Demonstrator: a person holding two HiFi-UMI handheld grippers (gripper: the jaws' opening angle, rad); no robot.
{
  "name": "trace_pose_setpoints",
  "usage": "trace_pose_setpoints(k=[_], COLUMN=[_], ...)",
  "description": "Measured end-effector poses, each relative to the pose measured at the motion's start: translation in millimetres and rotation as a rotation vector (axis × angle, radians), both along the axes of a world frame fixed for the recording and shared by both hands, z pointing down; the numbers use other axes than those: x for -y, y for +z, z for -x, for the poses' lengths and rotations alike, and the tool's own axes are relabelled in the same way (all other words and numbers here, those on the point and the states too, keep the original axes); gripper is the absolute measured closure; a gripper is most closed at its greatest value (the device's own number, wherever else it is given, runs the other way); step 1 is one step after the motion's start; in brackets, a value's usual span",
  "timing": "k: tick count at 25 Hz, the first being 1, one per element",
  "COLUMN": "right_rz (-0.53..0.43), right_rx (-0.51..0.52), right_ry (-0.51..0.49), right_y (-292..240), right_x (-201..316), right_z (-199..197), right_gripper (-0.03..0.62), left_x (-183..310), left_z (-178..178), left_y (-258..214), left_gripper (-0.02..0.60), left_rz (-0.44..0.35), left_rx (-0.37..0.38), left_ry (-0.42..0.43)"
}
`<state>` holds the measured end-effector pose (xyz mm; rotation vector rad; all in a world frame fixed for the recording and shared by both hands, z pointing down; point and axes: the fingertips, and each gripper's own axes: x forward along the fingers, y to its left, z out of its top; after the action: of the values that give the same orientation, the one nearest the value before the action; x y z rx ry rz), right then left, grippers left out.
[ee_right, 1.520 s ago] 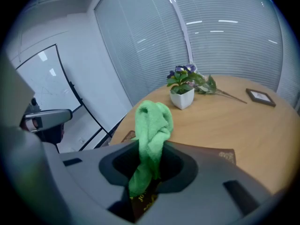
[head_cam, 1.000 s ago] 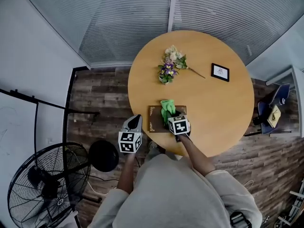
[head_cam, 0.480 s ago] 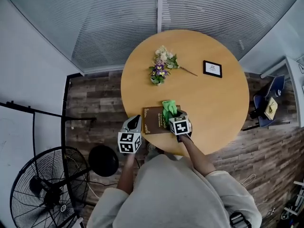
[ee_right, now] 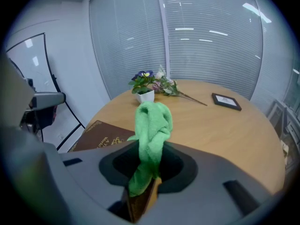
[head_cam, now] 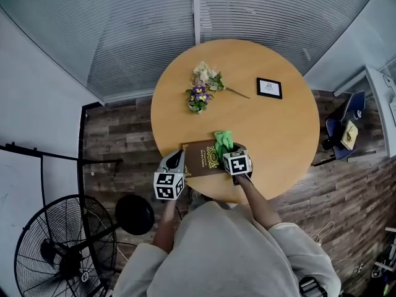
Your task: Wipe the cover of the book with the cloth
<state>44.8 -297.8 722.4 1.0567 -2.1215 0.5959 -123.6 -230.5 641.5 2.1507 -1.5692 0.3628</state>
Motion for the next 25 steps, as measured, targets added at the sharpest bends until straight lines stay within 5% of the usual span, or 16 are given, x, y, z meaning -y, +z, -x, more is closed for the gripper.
trace_pose_setpoints(k=[15,25], right_rz=[-0.016,-0.116], right_rx=[-0.046,0.010], right_ry=[0.117,0.071], right_y=[-3,-48], right_x=[6,-2], right_z=[-50,-28], right_gripper=[0.488,0.488], left_x=[3,-4], left_z=[-8,-1], left_y=[-6,-8], left_gripper=[0.572,0.572], left_rz=[-0.014,-0.022], left_rx=[0.001,0.006], left_ry=[0.025,0.008])
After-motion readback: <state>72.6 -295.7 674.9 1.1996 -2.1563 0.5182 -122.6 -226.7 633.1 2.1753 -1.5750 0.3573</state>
